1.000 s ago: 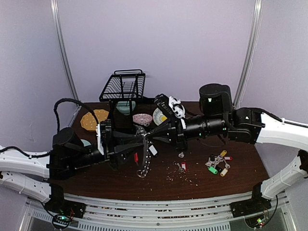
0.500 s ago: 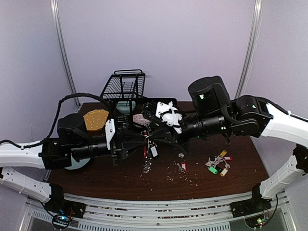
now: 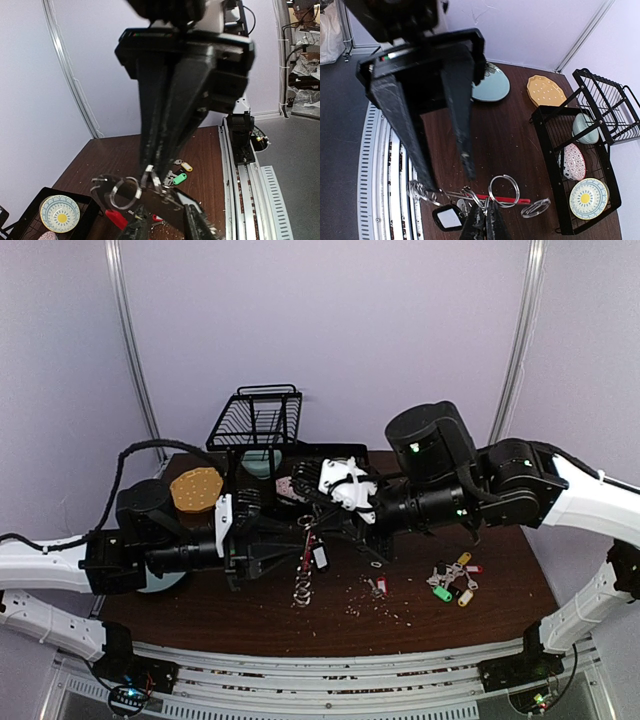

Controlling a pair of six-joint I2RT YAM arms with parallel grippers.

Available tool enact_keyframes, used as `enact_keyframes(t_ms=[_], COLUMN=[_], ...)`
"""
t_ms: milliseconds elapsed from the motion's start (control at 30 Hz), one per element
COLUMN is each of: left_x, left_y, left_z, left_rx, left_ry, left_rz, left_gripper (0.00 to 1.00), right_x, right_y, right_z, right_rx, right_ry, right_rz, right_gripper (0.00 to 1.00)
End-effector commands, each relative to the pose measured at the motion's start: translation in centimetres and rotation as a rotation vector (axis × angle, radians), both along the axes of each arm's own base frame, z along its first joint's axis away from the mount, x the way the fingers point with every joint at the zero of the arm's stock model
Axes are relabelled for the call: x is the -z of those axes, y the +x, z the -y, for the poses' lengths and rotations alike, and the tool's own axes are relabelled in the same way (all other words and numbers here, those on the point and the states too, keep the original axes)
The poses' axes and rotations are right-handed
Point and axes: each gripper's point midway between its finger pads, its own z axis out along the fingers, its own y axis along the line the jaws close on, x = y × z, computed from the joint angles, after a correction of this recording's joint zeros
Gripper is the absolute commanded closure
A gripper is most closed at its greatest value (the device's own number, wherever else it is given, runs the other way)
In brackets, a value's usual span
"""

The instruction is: Put the keys on the keyring

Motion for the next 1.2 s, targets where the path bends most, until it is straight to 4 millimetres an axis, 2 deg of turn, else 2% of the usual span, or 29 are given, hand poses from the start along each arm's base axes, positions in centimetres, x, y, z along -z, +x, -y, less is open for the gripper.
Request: enact_keyframes(t_ms=[0,133,267,500,567,667,900,1167], left_x=[-3.2,-3.5,-3.6,-3.8,-3.9,-3.3,-2.1,-1.1], left_y=[-1.1,-0.9,0.8,1.7,1.9,2.5,3.4,3.6], left_z=[-1.2,-0.9,-0.6,0.1,0.2,0.4,0.7,1.2], left_rx=[0.025,0.022,-0.060,-0.097,-0.106,-0.136,-0.179,-0.176], left_ry=[-0.121,-0.125,-0.109,-0.106,-0.111,-0.085,-0.027,0.011], left_rz=[0.045,0.023,-0.008,-0.034,-0.037,-0.043,-0.036,-0.028], left_gripper=[0.75,0.76,0.76,0.75,0.79,0.86,0.93,0.93], right_x=[-1.9,-1.7,-1.6,-1.6,-1.6,-1.8,-1.8,-2.0], right_y=[1.4,1.5,1.6,1.4,1.3,1.3,1.1,0.9], right_z=[0.3,0.2,0.0,-0.2,-0.3,-0.3,-0.3,-0.4], right_rx=[0.081,0.087,0.091,0.077,0.073,0.071,0.058,0.047], right_ry=[0.048,0.047,0.048,0.054,0.053,0.059,0.057,0.061], right_rz=[0.038,0.035,0.031,0.025,0.024,0.027,0.026,0.029], right_gripper=[1.00,1.00,1.00,1.00,1.00,1.00,1.00,1.00])
